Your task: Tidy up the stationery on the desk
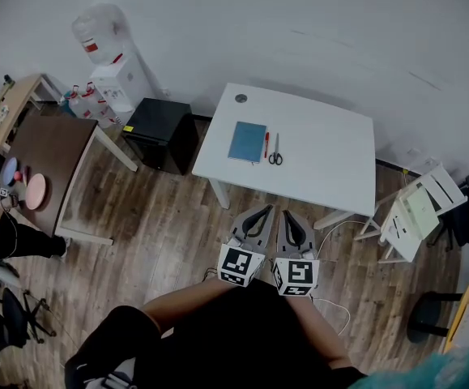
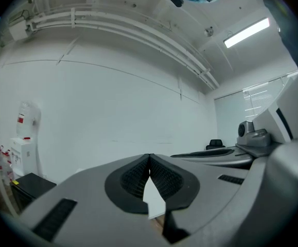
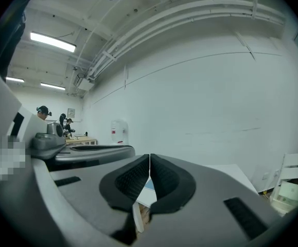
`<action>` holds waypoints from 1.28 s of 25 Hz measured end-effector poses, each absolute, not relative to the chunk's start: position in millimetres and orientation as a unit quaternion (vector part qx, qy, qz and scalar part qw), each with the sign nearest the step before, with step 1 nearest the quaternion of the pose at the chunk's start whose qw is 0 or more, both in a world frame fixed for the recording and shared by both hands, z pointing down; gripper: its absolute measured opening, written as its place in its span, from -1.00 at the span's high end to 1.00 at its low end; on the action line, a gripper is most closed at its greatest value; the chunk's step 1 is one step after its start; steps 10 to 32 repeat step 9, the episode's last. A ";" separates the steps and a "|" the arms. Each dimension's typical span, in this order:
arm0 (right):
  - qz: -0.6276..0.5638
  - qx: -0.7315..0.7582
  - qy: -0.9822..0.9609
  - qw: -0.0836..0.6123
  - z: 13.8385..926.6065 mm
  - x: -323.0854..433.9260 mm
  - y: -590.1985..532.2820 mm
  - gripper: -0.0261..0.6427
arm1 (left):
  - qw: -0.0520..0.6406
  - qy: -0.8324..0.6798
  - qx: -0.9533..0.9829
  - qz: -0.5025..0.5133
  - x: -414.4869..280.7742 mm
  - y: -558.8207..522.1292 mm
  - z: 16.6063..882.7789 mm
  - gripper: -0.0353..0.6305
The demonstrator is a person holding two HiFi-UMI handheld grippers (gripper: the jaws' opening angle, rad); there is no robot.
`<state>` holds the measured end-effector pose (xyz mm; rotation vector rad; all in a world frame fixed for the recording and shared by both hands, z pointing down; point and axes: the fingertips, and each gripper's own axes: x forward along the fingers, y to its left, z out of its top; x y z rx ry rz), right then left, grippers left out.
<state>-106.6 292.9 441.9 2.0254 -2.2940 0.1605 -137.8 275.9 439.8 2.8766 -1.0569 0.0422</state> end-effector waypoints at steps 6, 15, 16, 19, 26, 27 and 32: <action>0.061 0.652 -0.755 0.044 449.6 -115.2 290.8 0.82 | 0.051 -0.348 0.936 0.017 -139.8 273.7 448.5 0.85; 0.067 0.651 -0.756 0.033 446.9 -117.7 284.5 0.83 | 0.050 -0.346 0.937 0.017 -140.9 268.1 447.2 0.85; 0.067 0.651 -0.756 0.033 446.9 -117.7 284.5 0.83 | 0.050 -0.346 0.937 0.017 -140.9 268.1 447.2 0.85; 0.067 0.651 -0.756 0.033 446.9 -117.7 284.5 0.83 | 0.050 -0.346 0.937 0.017 -140.9 268.1 447.2 0.85; 0.067 0.651 -0.756 0.033 446.9 -117.7 284.5 0.83 | 0.050 -0.346 0.937 0.017 -140.9 268.1 447.2 0.85; 0.067 0.651 -0.756 0.033 446.9 -117.7 284.5 0.83 | 0.050 -0.346 0.937 0.017 -140.9 268.1 447.2 0.85; 0.067 0.651 -0.756 0.033 446.9 -117.7 284.5 0.83 | 0.050 -0.346 0.937 0.017 -140.9 268.1 447.2 0.85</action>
